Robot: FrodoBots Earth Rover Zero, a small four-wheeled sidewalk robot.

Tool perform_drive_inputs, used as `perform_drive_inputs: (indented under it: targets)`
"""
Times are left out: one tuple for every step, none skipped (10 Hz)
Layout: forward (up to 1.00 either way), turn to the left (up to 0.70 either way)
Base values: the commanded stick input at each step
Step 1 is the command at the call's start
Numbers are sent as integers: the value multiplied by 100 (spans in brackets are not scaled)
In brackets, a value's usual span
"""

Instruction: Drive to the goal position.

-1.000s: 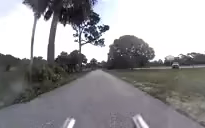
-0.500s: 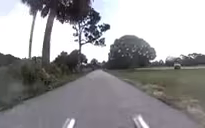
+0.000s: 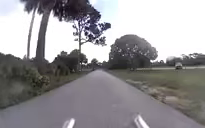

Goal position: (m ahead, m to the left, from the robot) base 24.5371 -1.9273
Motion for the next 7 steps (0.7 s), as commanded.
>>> perform_drive_inputs:
  targets:
    - [85,0]
    - [85,0]
    - [85,0]
    - [85,0]
    - [85,0]
    - [85,0]
    - [85,0]
